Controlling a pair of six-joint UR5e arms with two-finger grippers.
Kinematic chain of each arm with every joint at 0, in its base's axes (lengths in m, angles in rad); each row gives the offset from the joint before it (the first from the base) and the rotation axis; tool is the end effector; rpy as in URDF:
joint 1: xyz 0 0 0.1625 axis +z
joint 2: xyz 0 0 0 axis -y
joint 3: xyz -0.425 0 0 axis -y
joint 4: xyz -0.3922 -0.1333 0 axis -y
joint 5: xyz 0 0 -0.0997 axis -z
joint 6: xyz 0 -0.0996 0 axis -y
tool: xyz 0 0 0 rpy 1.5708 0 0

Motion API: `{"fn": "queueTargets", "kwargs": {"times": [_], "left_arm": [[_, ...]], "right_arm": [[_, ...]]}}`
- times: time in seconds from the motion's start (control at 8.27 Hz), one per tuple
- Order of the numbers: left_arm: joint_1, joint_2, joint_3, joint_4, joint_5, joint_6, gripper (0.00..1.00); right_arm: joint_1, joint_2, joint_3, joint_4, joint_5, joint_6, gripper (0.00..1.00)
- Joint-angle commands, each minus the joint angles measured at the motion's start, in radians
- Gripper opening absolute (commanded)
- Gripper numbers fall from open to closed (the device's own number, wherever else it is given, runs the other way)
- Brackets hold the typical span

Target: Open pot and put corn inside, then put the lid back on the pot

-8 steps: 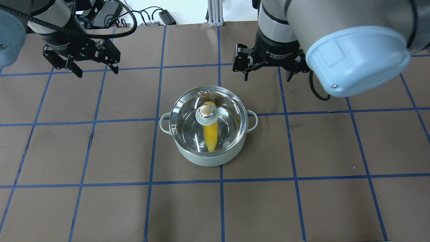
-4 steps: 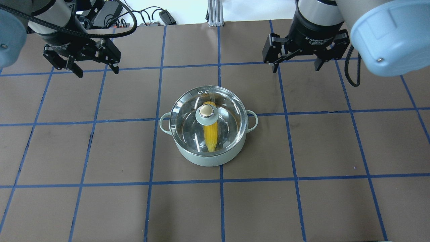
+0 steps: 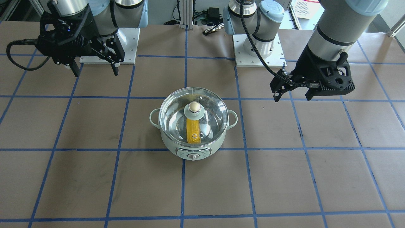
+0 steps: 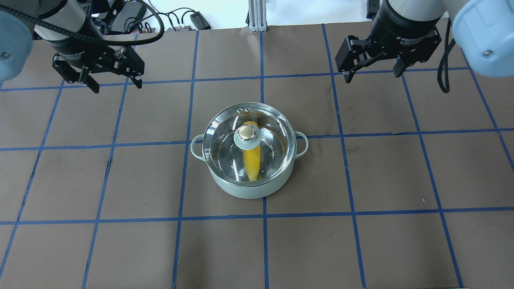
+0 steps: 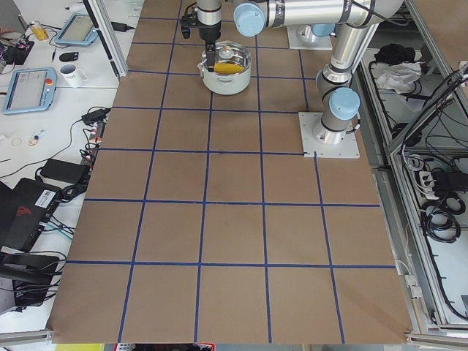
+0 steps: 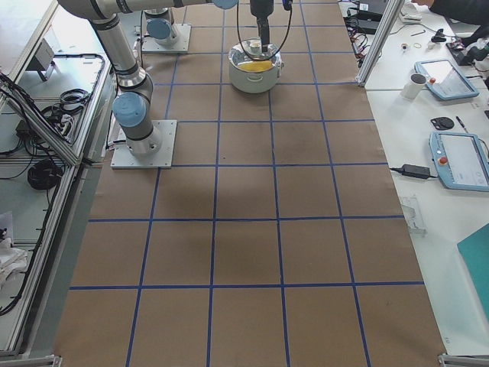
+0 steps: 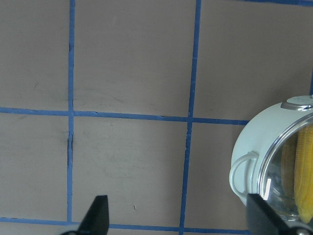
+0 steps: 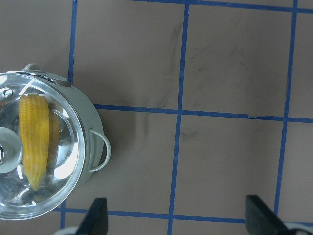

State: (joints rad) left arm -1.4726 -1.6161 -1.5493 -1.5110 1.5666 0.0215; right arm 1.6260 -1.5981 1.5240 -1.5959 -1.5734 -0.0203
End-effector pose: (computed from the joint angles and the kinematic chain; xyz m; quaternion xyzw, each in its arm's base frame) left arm -0.0826 -0.5252 0.4818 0.0383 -0.9991 0.0181 0.0010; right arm 0.1598 -0.4805 0.5271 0.0376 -0.9981 0.0496 0.0004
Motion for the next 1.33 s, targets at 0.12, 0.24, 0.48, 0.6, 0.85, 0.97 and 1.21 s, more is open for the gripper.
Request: {"fn": "queueTargets", "kwargs": {"times": [0.12,0.24,0.48,0.6,0.85,0.97,1.21], "left_arm": [[0.0,0.001,0.0,0.0,0.0,0.0,1.0],[0.0,0.001,0.0,0.0,0.0,0.0,1.0],[0.0,0.001,0.0,0.0,0.0,0.002,1.0],[0.0,0.001,0.0,0.0,0.0,0.002,1.0],[0.0,0.001,0.0,0.0,0.0,0.002,1.0],[0.0,0.001,0.0,0.0,0.0,0.002,1.0],[0.0,0.001,0.0,0.0,0.0,0.002,1.0]], "right_arm": [[-0.014,0.0,-0.001,-0.001,0.006,-0.015,1.0],[-0.014,-0.002,0.001,-0.004,0.007,-0.015,1.0],[-0.014,-0.002,0.001,-0.004,0.006,-0.015,1.0],[-0.014,-0.002,0.001,-0.003,0.006,-0.015,1.0],[-0.014,-0.002,0.002,-0.002,0.004,-0.015,1.0],[-0.014,-0.003,0.002,0.001,0.001,-0.015,1.0],[-0.011,-0.014,0.004,0.002,0.001,-0.015,1.0]]}}
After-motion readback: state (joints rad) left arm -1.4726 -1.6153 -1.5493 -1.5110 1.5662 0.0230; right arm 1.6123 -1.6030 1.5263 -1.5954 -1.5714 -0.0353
